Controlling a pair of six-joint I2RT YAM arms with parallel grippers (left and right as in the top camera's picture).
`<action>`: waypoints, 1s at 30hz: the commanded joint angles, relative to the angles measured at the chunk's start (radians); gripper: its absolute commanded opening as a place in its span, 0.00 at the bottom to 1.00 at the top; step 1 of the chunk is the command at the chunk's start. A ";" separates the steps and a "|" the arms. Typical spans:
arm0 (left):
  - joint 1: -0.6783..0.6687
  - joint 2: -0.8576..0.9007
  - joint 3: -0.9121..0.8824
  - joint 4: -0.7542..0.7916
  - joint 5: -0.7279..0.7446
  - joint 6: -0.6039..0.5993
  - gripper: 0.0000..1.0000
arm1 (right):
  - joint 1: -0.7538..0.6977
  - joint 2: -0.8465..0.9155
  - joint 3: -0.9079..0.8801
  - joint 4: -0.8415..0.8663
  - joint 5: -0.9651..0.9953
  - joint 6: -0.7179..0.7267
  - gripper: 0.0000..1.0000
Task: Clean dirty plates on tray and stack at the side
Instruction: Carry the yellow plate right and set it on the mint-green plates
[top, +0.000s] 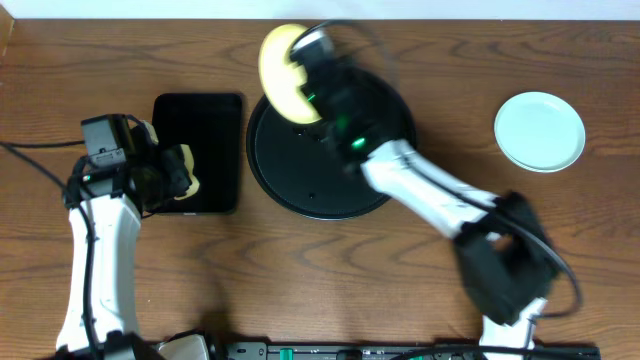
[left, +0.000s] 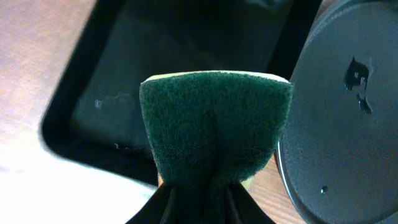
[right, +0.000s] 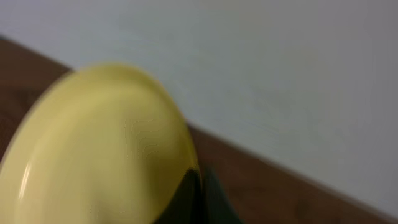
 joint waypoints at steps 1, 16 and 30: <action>-0.037 0.039 0.000 0.041 -0.007 0.082 0.08 | -0.132 -0.122 0.017 -0.126 -0.142 0.233 0.01; -0.126 0.262 0.000 0.200 -0.072 0.174 0.08 | -0.748 -0.252 0.017 -0.820 -0.566 0.291 0.01; -0.126 0.264 0.000 0.210 -0.083 0.174 0.08 | -1.070 -0.159 0.015 -0.943 -0.566 0.290 0.01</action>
